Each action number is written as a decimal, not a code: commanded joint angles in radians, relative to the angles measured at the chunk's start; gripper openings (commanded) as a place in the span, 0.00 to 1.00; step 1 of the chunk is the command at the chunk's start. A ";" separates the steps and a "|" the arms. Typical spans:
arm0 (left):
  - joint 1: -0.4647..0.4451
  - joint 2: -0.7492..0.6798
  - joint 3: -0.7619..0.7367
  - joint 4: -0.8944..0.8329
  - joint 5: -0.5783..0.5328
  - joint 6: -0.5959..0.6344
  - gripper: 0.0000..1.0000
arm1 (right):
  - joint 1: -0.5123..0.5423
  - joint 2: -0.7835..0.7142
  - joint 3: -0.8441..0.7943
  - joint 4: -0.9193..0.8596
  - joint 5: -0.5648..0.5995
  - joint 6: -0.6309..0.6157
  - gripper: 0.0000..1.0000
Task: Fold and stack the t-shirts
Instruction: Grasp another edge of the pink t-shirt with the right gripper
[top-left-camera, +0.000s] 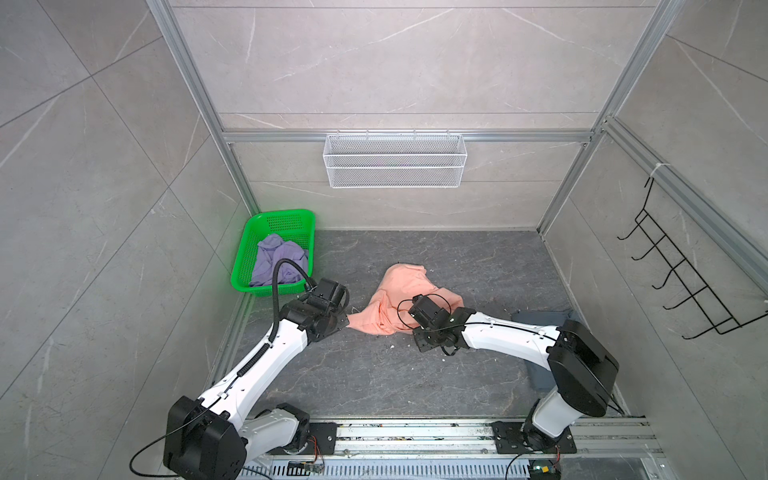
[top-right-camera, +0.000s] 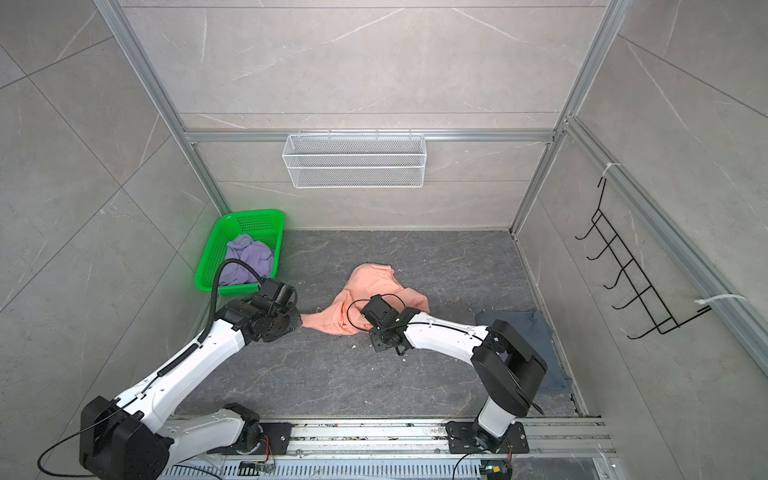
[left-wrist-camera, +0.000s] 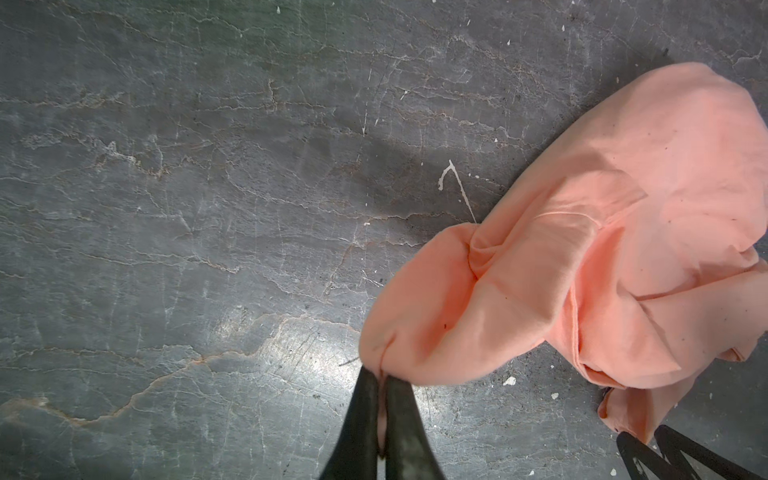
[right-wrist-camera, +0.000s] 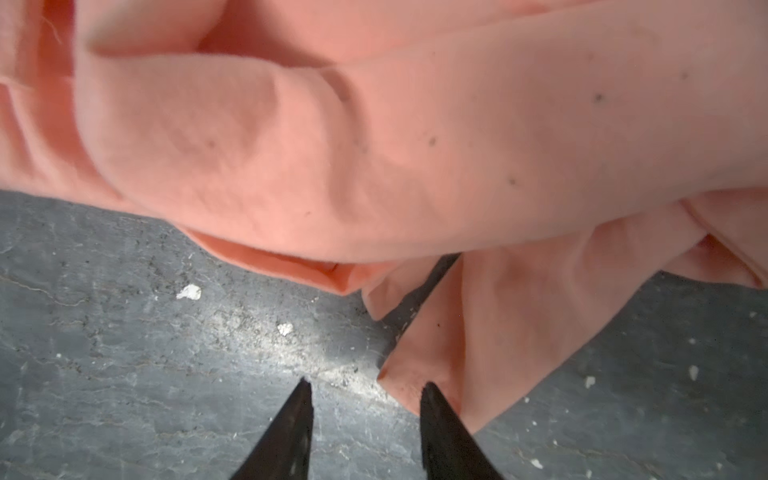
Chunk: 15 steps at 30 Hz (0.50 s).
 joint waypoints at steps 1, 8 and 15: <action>0.005 -0.002 -0.006 -0.005 0.010 0.002 0.00 | 0.004 0.048 0.009 0.035 0.027 -0.013 0.43; 0.006 -0.014 0.004 -0.018 -0.001 0.004 0.00 | 0.002 0.128 0.034 0.063 0.059 -0.045 0.29; 0.008 -0.035 -0.007 -0.022 -0.002 -0.004 0.00 | 0.003 0.188 0.048 0.089 0.096 -0.044 0.36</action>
